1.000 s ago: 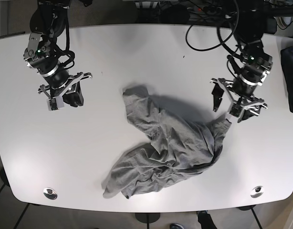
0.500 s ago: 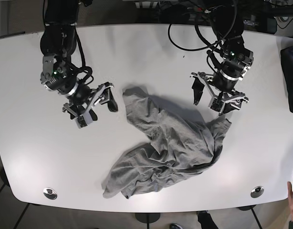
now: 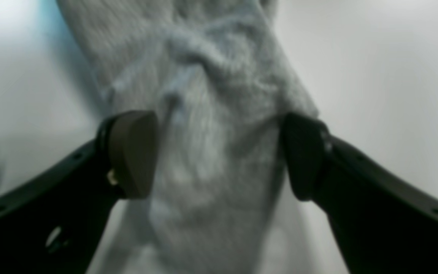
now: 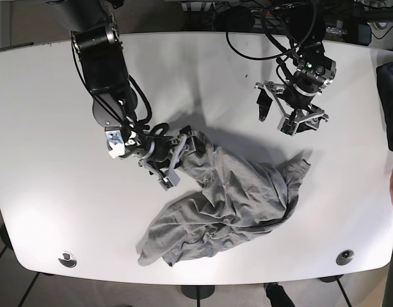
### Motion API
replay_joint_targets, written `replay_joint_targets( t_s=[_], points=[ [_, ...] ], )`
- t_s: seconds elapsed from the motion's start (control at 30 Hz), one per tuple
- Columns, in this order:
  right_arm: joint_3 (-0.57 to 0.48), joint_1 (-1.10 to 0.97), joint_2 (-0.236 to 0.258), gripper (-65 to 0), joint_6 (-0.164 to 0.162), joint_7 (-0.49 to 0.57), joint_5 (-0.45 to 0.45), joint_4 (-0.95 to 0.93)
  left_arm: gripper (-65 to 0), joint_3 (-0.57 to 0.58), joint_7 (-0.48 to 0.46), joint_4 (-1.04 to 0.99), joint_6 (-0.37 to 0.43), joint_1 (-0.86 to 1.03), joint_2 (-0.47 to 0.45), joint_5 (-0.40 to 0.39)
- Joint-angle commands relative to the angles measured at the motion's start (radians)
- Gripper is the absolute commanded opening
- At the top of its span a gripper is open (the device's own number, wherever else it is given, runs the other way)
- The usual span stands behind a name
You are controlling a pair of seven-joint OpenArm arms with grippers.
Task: Fold the T-shirt properly
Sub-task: 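Grasp the crumpled grey shirt's edge with both grippers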
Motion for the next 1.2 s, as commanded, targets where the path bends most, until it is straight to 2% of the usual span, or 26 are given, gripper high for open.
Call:
replay_joint_targets(
  t_s=[0.03,0.1,0.13,0.17,0.2,0.23,0.3,0.37,0.43,0.5,0.67,0.77,0.9,1.2],
  points=[
    [-0.007,0.026,-0.019,-16.2,0.007,0.031,0.009,-0.019,-19.2,0.001,-0.02,0.019,0.003,-0.009,-0.002,-0.013],
    [-0.023,0.022,-0.025,-18.7,0.007,0.054,0.009,-0.026,-19.2,0.001,-0.02,0.019,0.003,-0.009,-0.002,-0.013],
    [-0.023,0.02,-0.027,-24.3,0.007,0.055,0.009,-0.026,-19.2,0.001,-0.02,0.019,0.003,-0.012,-0.002,-0.013],
    [-0.023,0.019,-0.027,-33.1,0.007,0.055,0.009,-0.026,-19.2,0.001,-0.02,0.019,0.003,-0.012,-0.002,-0.013],
    [-0.023,0.014,-0.027,-50.7,0.007,0.055,0.01,-0.024,-19.2,0.001,-0.02,0.02,0.003,-0.014,-0.002,-0.013],
    [-0.023,0.003,-0.025,-62.1,0.007,0.054,0.012,-0.023,-19.2,0.001,-0.02,0.02,0.003,-0.014,-0.002,-0.014],
    [-0.023,-0.043,-0.016,-59.6,0.007,0.051,0.01,0.053,-19.2,0.001,-0.02,0.028,0.003,-0.014,0.003,-0.03],
    [-0.024,-0.126,0.007,-62.9,0.005,0.045,0.009,0.163,-19.2,0.001,-0.015,0.051,0.003,-0.011,0.003,-0.097],
    [-0.021,-0.202,0.015,-62.8,0.005,-0.012,0.009,0.272,-19.2,-0.001,-0.012,0.06,0.008,-0.008,0.003,-0.168],
    [-0.02,-0.265,0.015,-62.8,0.005,-0.047,0.009,0.363,-19.2,-0.001,0.002,0.054,0.008,0.0,0.003,-0.208],
    [-0.024,-0.4,0.038,-62.5,0.005,-0.055,0.009,0.541,-19.2,0.001,0.059,0.01,0.009,0.029,0.004,-0.286],
    [-0.026,-0.436,0.044,-62.5,0.005,-0.057,0.009,0.576,-19.2,0.001,0.059,-0.024,0.009,0.031,0.004,-0.294],
    [-0.026,-0.451,0.044,-62.5,0.008,-0.136,0.01,0.58,-19.2,0.001,0.059,-0.04,0.009,0.015,0.006,-0.295],
    [-0.026,-0.468,0.058,-62.3,0.007,-0.141,0.012,0.648,-19.2,0.002,0.063,-0.041,0.009,-0.009,0.032,-0.292]
  ],
)
